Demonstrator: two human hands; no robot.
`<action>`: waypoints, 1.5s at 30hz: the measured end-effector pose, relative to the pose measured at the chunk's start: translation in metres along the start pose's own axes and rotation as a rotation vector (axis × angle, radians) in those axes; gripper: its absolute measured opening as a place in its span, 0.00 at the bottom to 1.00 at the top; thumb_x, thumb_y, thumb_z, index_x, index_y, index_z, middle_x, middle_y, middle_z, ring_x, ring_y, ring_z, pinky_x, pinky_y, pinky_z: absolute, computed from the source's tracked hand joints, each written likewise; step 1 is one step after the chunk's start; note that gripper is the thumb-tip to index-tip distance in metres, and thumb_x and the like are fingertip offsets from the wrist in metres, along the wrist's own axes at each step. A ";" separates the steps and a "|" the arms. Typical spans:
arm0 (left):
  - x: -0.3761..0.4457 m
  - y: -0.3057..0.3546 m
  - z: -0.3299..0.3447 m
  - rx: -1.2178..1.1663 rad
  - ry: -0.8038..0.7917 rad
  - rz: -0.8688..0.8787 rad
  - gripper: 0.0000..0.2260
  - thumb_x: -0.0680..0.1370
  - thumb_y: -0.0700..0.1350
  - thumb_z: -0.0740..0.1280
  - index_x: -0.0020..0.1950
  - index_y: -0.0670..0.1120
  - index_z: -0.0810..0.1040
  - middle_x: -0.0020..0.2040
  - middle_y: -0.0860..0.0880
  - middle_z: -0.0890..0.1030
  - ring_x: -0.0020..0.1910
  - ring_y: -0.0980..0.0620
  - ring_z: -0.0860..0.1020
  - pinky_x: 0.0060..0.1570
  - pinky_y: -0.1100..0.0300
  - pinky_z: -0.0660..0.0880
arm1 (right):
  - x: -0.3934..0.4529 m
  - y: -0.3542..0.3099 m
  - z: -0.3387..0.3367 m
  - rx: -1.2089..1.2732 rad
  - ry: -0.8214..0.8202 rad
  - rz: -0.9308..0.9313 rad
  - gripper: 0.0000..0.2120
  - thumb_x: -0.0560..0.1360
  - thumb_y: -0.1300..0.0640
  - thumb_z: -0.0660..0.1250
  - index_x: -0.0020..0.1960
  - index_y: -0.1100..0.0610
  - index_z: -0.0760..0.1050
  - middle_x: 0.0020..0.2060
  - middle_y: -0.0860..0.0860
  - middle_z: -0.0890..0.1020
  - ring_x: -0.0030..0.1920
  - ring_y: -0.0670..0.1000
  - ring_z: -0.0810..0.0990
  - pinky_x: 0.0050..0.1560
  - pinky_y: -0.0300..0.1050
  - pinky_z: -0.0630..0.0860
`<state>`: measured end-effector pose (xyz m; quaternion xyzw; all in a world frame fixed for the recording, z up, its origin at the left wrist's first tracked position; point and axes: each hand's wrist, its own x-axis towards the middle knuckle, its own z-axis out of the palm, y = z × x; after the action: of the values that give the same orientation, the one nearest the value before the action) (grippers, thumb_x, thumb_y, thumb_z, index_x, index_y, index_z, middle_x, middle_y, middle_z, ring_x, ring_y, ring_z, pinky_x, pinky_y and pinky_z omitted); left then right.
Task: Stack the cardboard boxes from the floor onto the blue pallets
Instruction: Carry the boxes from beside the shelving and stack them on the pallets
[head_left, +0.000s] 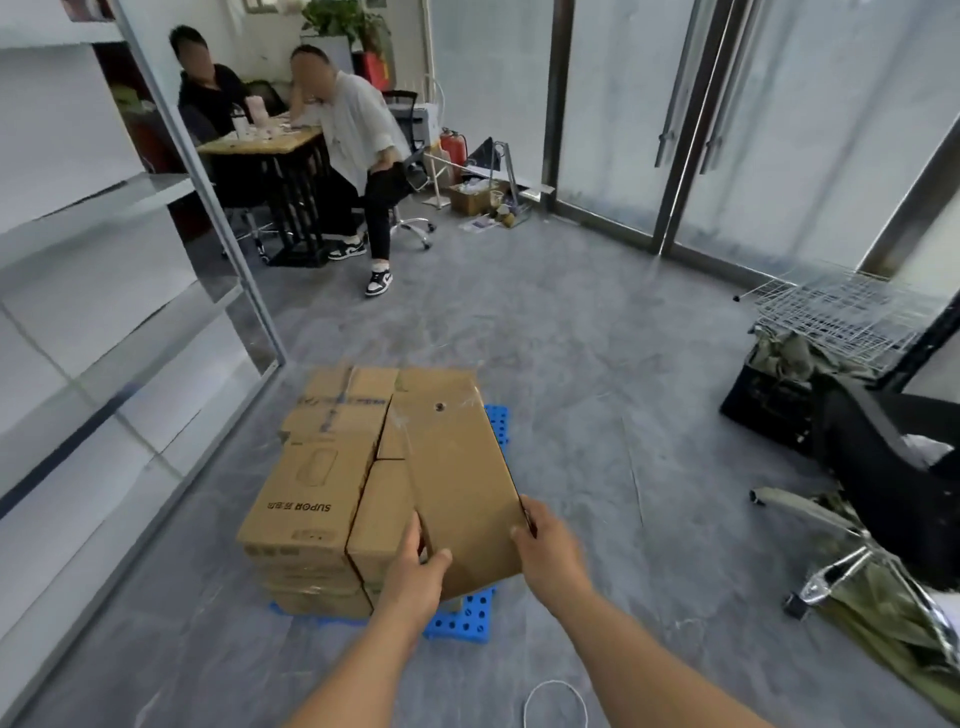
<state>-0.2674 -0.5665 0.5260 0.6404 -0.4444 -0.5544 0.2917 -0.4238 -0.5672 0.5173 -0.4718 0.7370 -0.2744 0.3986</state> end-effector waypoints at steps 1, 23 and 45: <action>0.009 0.005 0.007 0.015 -0.017 0.007 0.29 0.79 0.40 0.60 0.77 0.53 0.51 0.73 0.47 0.65 0.69 0.48 0.67 0.64 0.55 0.68 | 0.007 0.003 -0.006 0.037 0.009 0.014 0.19 0.78 0.56 0.56 0.68 0.46 0.66 0.57 0.49 0.78 0.50 0.50 0.74 0.47 0.44 0.71; 0.329 0.185 0.187 0.099 -0.128 -0.050 0.29 0.80 0.44 0.59 0.77 0.56 0.48 0.74 0.48 0.62 0.69 0.48 0.67 0.69 0.49 0.65 | 0.358 -0.010 -0.167 0.150 0.123 0.180 0.19 0.78 0.59 0.57 0.68 0.50 0.68 0.58 0.50 0.78 0.53 0.51 0.76 0.53 0.45 0.72; 0.521 0.296 0.256 -0.240 0.350 -0.227 0.31 0.79 0.37 0.60 0.77 0.52 0.50 0.74 0.50 0.63 0.70 0.49 0.66 0.66 0.58 0.65 | 0.663 -0.088 -0.223 -0.197 -0.422 -0.112 0.18 0.77 0.60 0.57 0.64 0.49 0.71 0.53 0.49 0.79 0.51 0.51 0.77 0.51 0.47 0.74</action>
<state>-0.5930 -1.1293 0.4923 0.7334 -0.2429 -0.5130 0.3740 -0.7276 -1.2029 0.4863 -0.5954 0.6333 -0.1183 0.4800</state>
